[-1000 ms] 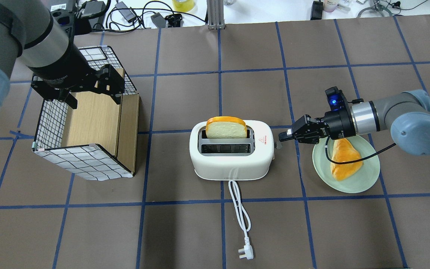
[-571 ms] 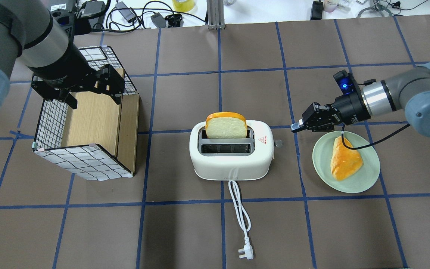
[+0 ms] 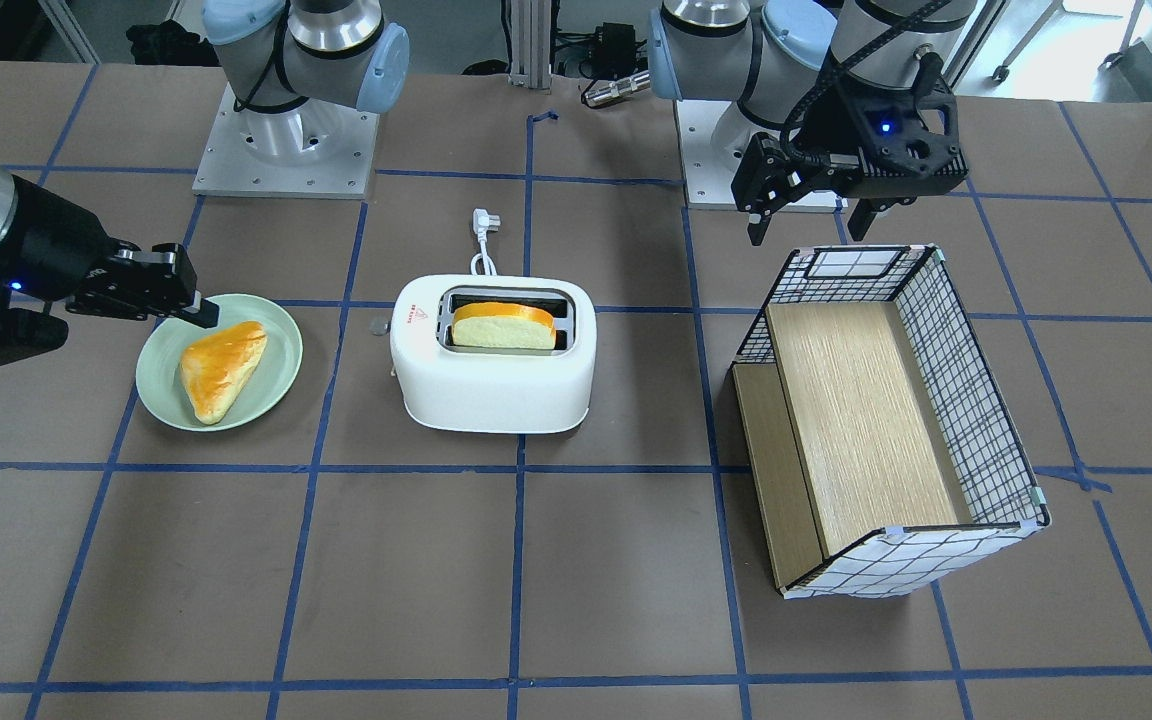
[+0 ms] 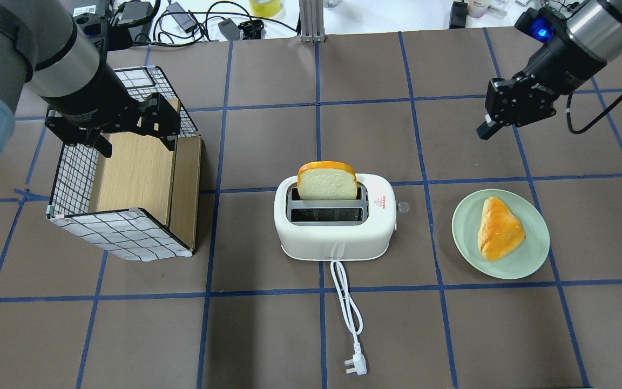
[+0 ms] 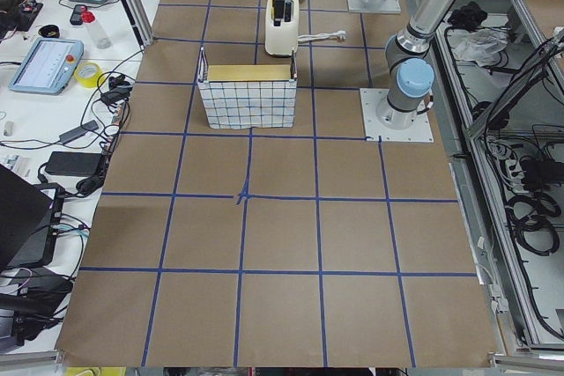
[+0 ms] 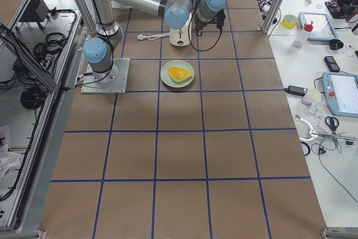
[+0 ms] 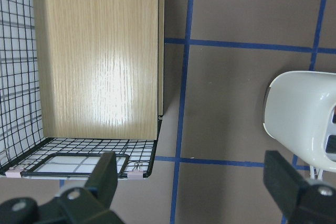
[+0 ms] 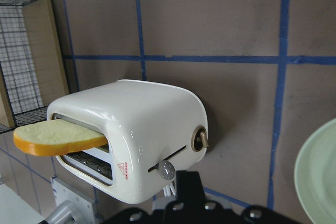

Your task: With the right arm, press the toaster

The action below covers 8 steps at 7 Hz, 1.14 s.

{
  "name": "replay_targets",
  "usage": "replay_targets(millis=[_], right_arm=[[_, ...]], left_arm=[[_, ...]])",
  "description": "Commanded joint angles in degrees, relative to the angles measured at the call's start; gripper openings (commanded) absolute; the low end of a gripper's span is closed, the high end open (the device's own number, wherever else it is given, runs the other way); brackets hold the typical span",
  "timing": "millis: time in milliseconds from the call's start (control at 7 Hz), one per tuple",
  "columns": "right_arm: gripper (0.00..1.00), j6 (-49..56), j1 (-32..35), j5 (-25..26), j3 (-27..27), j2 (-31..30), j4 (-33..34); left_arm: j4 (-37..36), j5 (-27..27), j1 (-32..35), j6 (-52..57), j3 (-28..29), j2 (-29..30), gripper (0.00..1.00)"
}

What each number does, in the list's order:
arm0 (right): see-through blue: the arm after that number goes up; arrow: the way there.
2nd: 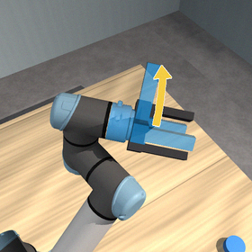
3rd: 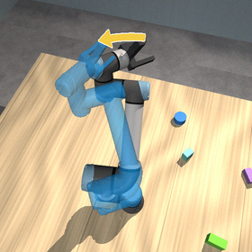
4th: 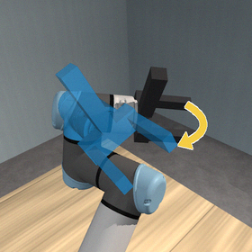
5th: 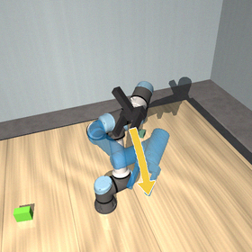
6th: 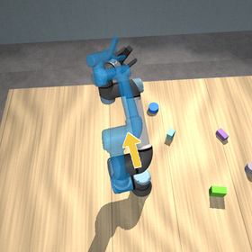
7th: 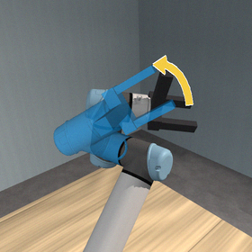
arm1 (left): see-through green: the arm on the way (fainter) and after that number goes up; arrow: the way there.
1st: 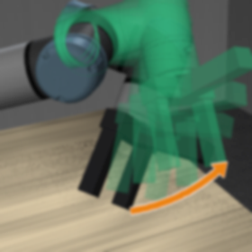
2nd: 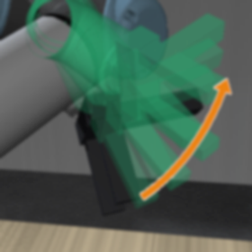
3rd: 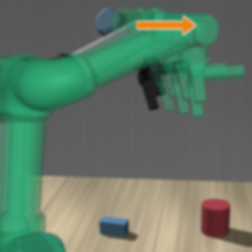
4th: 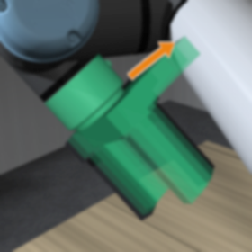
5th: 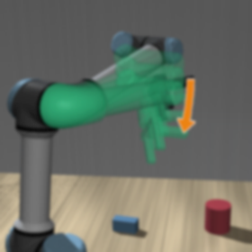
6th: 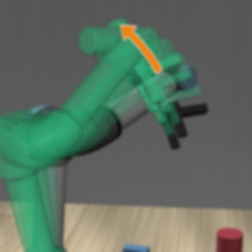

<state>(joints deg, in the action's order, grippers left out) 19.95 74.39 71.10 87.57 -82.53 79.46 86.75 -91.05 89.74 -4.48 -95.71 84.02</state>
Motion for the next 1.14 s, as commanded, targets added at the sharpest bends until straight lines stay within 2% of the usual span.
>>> replay_targets(millis=[0, 1000], right_arm=[[0.00, -2.5, 2.6, 8.9, -6.6, 0.0, -2.2], [0.00, -2.4, 3.0, 8.3, -7.6, -0.1, -2.6]], left_arm=[[0.0, 0.0, 0.0, 0.0, 0.0, 0.0, 1.00], [0.0, 0.0, 0.0, 0.0, 0.0, 0.0, 1.00]])
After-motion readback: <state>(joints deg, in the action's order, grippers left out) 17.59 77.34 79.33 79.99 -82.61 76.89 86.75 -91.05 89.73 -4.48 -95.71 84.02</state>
